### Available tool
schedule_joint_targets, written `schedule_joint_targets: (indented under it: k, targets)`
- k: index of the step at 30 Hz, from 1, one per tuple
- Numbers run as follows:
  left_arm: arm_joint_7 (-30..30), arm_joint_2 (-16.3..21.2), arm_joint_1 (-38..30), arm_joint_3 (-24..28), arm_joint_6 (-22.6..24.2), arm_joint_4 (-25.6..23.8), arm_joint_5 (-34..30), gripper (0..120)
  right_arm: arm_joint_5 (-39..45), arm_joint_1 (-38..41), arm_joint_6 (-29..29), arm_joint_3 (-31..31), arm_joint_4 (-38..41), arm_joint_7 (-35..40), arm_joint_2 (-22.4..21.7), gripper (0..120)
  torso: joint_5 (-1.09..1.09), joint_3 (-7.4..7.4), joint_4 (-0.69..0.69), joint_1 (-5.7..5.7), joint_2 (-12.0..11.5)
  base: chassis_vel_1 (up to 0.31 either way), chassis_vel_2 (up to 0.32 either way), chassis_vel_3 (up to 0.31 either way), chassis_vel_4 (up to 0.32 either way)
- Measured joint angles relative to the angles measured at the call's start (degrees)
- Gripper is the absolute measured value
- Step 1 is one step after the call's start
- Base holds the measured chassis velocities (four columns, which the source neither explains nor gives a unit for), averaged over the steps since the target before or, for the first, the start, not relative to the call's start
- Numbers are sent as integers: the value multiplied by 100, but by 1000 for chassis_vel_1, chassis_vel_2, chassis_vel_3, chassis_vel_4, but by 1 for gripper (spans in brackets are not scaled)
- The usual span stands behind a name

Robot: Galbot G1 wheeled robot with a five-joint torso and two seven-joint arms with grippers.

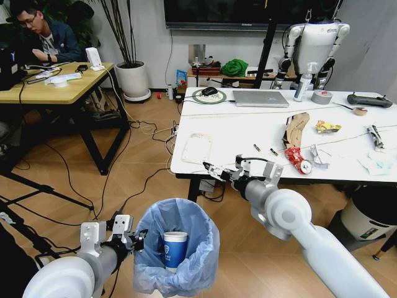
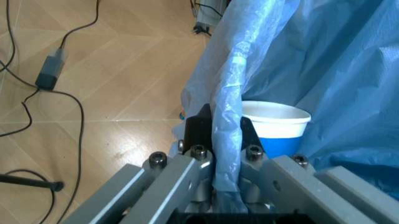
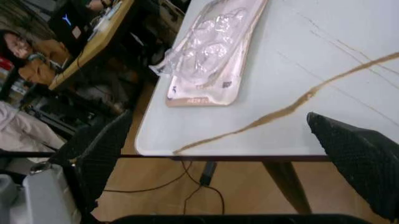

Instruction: Pick up the trash bin and place the trash from the table into it.

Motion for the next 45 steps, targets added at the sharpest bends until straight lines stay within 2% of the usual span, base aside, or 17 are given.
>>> schedule_joint_targets:
  k: [14, 37, 43, 45]
  targets:
    - [14, 54, 43, -131, 0, -24, -63, 0, -34, 747, 90, -398, -671, -18, 712, 100, 0, -1, 1, 0, 0, 0, 0, 0, 0]
    - [93, 65, -16, -224, 0, -1, -53, 0, -186, 1115, 173, -626, -1413, -96, 1177, 95, 1, 0, 0, -1, 1, 0, 0, 0, 0]
    - [104, 46, -18, -226, 0, -1, -44, 0, -259, 1144, 179, -592, -1574, -141, 1207, 84, 1, 0, 0, -1, 1, 0, 0, 0, 0]
    - [109, 41, -16, -227, 0, -1, -37, 0, -291, 1141, 194, -562, -1607, -164, 1191, 74, 1, -1, 1, -1, 1, 0, 0, 0, 0]
